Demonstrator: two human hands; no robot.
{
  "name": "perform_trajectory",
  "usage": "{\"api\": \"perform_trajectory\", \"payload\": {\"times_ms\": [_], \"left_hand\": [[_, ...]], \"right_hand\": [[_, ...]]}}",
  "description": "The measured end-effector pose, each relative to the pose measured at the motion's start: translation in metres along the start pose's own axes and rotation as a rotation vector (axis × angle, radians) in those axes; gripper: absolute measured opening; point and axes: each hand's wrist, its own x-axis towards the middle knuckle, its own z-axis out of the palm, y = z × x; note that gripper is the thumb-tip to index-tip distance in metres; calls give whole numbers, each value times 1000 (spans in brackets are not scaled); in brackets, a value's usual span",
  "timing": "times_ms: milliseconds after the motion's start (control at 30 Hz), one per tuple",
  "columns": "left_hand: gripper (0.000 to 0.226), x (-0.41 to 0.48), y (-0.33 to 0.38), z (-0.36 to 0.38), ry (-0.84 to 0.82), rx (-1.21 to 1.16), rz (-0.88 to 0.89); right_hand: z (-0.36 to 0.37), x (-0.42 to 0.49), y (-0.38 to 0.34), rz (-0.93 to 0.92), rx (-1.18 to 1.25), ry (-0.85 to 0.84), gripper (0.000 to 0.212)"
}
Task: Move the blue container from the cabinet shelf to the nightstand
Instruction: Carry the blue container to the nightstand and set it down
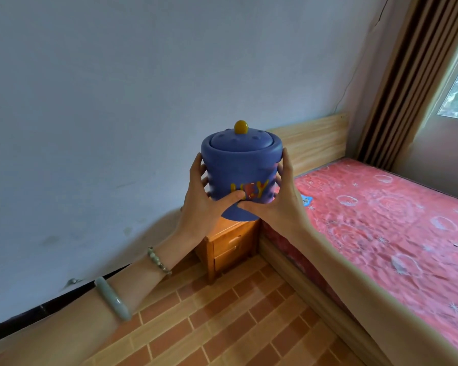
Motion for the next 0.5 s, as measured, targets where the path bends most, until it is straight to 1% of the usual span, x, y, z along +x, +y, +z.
{"api": "perform_trajectory", "payload": {"times_ms": [67,167,267,333,400,433,500], "left_hand": [[93,24,-17,11,8,8,-2],[91,63,-42,26,31,26,-9],[91,106,-64,42,55,44,-6],[89,134,-77,52,69,46,-4],[86,160,-91,63,81,49,3],[86,173,-98,67,88,51,6],[86,194,-112,75,105,48,0]], "right_hand": [[3,28,24,-2,-4,9,117],[8,74,57,-7,-34,-29,117],[10,122,89,-18,37,-68,123],[6,150,108,-14,122,-80,117],[3,178,122,-3,168,-136,112],[4,191,130,-7,174,-143,114],[9,216,144,-16,166,-101,123]]}}
